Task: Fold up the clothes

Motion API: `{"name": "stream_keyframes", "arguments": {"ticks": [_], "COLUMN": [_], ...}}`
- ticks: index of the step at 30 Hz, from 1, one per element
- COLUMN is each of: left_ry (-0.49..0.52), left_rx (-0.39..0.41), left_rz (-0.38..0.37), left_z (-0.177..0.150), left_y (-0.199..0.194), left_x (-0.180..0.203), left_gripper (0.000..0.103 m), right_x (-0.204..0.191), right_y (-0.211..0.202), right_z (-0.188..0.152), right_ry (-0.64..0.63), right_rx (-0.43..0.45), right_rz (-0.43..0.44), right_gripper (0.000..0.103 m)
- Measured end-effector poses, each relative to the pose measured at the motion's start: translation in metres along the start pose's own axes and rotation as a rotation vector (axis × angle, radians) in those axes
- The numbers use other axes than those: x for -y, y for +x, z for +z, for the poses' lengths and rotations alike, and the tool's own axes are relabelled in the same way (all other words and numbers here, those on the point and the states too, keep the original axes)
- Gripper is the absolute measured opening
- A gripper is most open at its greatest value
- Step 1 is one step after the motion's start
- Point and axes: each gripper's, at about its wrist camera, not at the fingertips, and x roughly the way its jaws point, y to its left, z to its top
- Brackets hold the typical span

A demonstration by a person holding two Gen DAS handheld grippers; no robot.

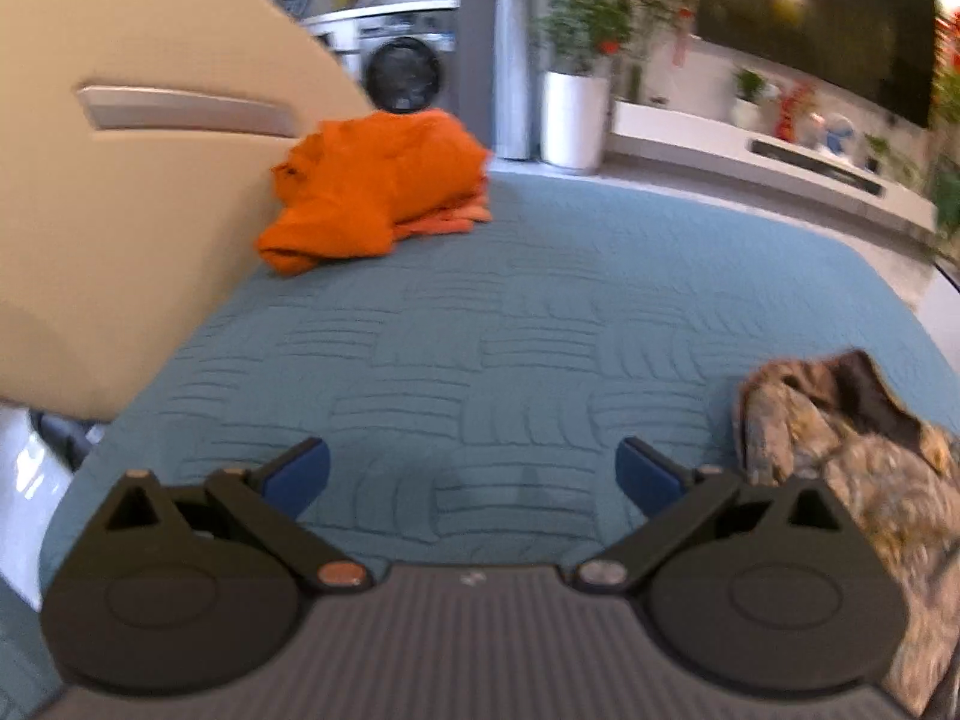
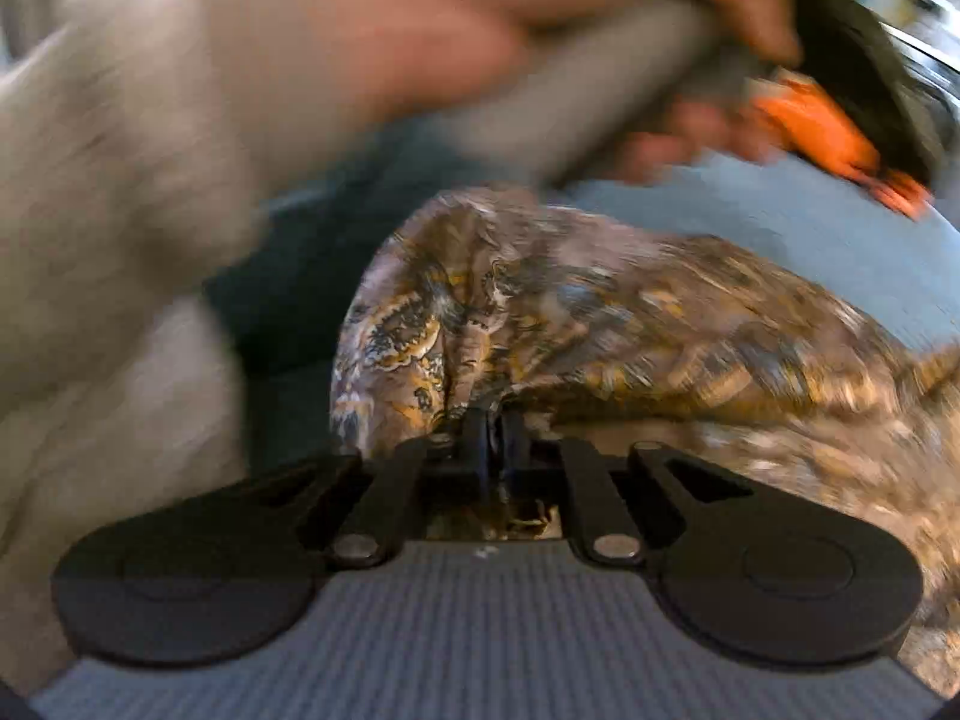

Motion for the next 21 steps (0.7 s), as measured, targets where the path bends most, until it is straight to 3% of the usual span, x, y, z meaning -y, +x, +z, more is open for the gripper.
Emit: {"name": "stream_keyframes", "arguments": {"ticks": [1, 3, 5, 7, 9, 11, 12, 16, 18, 21], "left_ry": [0.019, 0.042, 0.049, 0.044, 0.033, 0.029, 0.028, 0.035, 0.037, 0.029], "left_rx": [-0.009, -0.018, -0.018, -0.018, -0.018, -0.02, -0.02, -0.007, -0.005, -0.006], "left_rz": [-0.007, 0.009, 0.019, 0.025, 0.019, 0.015, 0.014, 0.013, 0.005, -0.01], "left_z": [-0.002, -0.004, -0.004, -0.004, -0.002, -0.001, 0.0, 0.001, 0.001, 0.0], "left_y": [0.002, 0.005, 0.005, 0.006, 0.006, 0.006, 0.006, 0.005, 0.006, 0.008], "left_x": [0.001, 0.001, 0.003, 0.002, 0.0, 0.001, 0.001, 0.004, 0.005, 0.003], "left_gripper": [0.103, 0.103, 0.103, 0.103, 0.102, 0.102, 0.102, 0.102, 0.102, 0.103], "right_x": [0.003, 0.013, 0.042, 0.069, 0.091, 0.132, 0.149, 0.201, 0.217, 0.23], "right_y": [-0.002, -0.013, -0.044, -0.066, -0.083, -0.092, -0.09, -0.067, -0.039, -0.012], "right_z": [-0.001, 0.0, 0.005, 0.008, 0.01, 0.016, 0.017, 0.014, 0.01, 0.005], "right_ry": [-0.003, 0.024, 0.11, 0.186, 0.25, 0.342, 0.377, 0.528, 0.575, 0.588], "right_rx": [-0.02, -0.026, 0.027, 0.093, 0.155, 0.193, 0.213, 0.22, 0.194, 0.141], "right_rz": [0.016, 0.017, -0.038, -0.115, -0.247, -0.429, -0.464, -0.485, -0.453, -0.472], "right_gripper": [0.039, 0.045, 0.047, 0.058, 0.064, 0.065, 0.065, 0.064, 0.056, 0.01]}}
